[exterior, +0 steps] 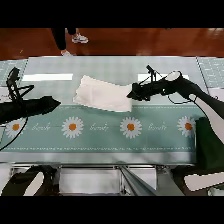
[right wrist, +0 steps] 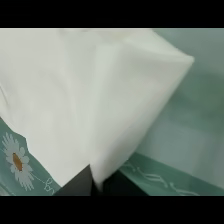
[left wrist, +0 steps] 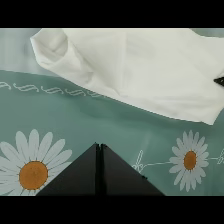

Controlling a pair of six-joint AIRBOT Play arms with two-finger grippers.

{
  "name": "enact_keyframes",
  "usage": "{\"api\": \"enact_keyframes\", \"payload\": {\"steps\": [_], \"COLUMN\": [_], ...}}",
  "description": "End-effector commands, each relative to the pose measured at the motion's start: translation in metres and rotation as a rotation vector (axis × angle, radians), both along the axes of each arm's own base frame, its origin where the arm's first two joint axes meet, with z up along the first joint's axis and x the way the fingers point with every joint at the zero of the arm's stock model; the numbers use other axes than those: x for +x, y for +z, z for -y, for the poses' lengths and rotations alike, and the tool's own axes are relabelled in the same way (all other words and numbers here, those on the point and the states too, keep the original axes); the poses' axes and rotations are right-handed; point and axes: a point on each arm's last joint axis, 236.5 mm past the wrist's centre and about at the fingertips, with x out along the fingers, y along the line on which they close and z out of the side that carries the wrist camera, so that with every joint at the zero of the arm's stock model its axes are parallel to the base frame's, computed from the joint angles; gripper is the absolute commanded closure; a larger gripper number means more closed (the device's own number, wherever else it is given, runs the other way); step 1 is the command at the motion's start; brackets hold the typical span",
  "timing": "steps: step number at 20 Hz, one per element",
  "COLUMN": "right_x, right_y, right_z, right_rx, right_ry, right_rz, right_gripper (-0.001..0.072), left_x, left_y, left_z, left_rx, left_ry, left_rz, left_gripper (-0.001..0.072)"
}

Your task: Fold the shirts.

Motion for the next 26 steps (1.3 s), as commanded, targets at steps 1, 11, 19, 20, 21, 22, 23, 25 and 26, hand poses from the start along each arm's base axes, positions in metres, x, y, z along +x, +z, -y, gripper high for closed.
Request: {"api": "enact_keyframes", "payload": {"steps": [1,11,19,20,21,22,23,25,26], "right_x": [0.014,0.048,-0.022,-0.037,-0.053,-0.069,-0.086,-0.121,-0.139], "right_y": [0.032,0.238,0.334,0.339,0.342,0.342,0.342,0.337,0.333], "right_z": [0.014,0.15,0.299,0.319,0.337,0.352,0.367,0.392,0.4], "right_rx": [-0.096,-0.344,-0.44,-0.454,-0.467,-0.479,-0.491,-0.512,-0.517], "right_ry": [0.029,-0.157,-0.548,-0.61,-0.669,-0.721,-0.77,-0.855,-0.886], "right_rz": [0.078,0.377,0.415,0.396,0.371,0.34,0.305,0.22,0.173], "right_gripper": [0.0691,0.0691,0.0691,0.0691,0.0691,0.0691,0.0691,0.0691,0.0691], "left_x": [0.0,0.005,0.022,0.027,0.032,0.037,0.042,0.052,0.056], "left_y": [0.0,0.005,0.019,0.026,0.035,0.044,0.053,0.073,0.081], "left_z": [0.0,0.001,-0.007,-0.009,-0.011,-0.013,-0.016,-0.021,-0.023], "left_rx": [0.0,-0.017,0.02,0.031,0.035,0.047,0.061,0.073,0.083], "left_ry": [0.0,0.013,0.03,0.031,0.041,0.041,0.039,0.059,0.067], "left_rz": [0.0,0.02,0.116,0.147,0.176,0.21,0.245,0.308,0.34], "left_gripper": [0.069,0.069,0.069,0.069,0.0689,0.0689,0.0689,0.069,0.069]}}
